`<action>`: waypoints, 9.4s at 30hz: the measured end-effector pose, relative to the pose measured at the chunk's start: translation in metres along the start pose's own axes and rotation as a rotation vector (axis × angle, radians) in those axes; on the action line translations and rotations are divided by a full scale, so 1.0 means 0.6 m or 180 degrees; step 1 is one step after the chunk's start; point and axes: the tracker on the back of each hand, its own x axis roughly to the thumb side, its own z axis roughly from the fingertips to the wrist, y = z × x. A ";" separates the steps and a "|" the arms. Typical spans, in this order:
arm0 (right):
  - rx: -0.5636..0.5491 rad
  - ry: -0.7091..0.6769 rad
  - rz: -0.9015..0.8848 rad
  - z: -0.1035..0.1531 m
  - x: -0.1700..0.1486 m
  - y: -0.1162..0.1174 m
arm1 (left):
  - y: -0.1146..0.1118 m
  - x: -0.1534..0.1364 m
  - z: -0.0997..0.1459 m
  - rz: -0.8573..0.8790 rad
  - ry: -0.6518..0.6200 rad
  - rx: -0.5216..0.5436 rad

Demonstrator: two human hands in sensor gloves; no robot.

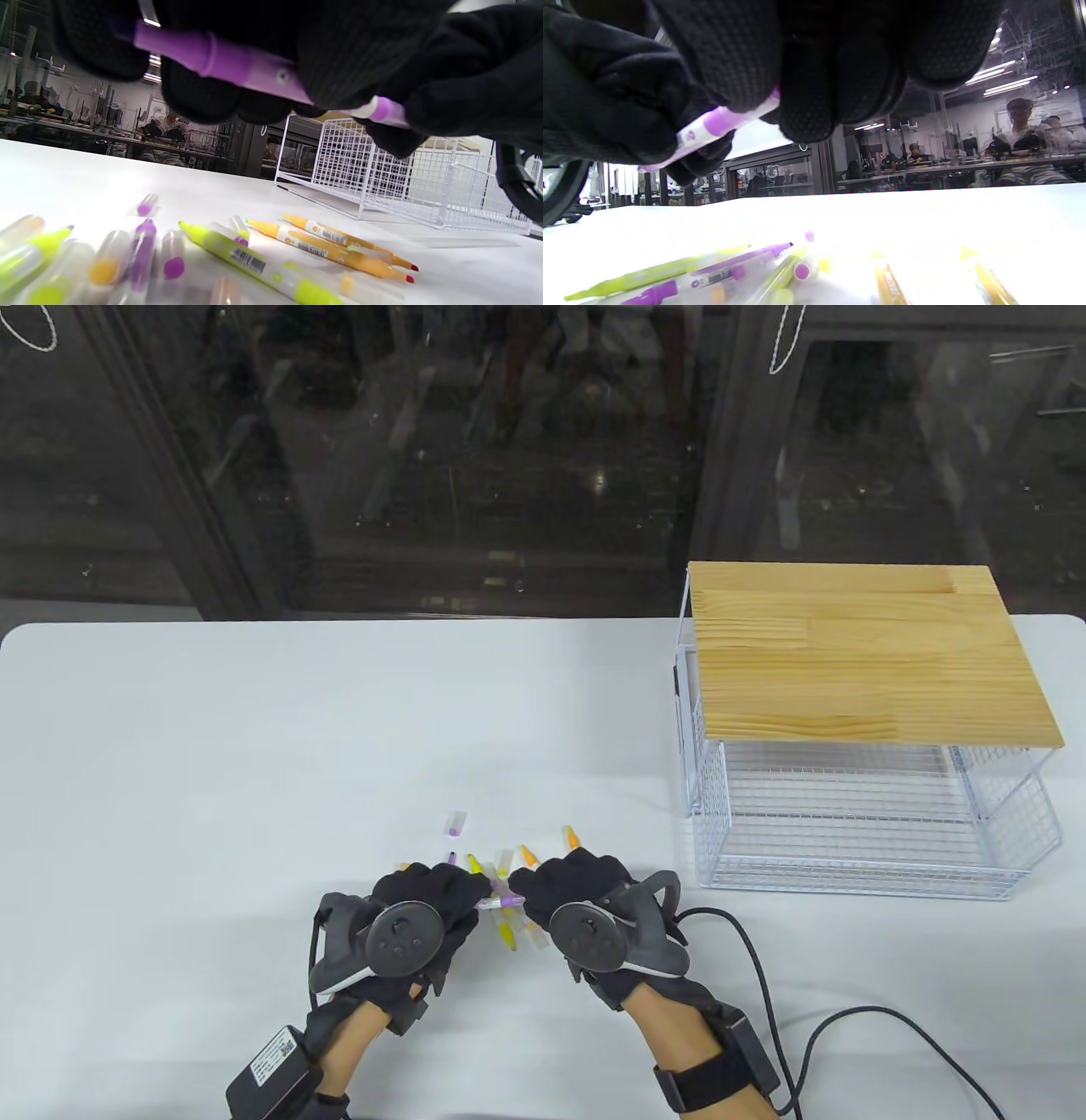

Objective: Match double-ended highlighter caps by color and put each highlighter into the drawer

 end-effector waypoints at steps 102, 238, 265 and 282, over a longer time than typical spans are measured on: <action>0.0090 0.1083 0.0632 0.030 -0.093 -0.023 | 0.025 -0.096 -0.056 0.0143 0.0929 -0.0043; -0.0905 0.0787 0.0610 0.062 -0.083 -0.157 | 0.031 -0.086 -0.027 0.0302 0.0858 0.0086; -0.0874 0.2276 0.0633 0.135 -0.293 -0.181 | 0.034 -0.092 -0.024 0.0389 0.0925 0.0052; -0.0216 0.2601 0.0440 0.148 -0.336 -0.158 | 0.043 -0.106 -0.018 0.0405 0.1025 0.0036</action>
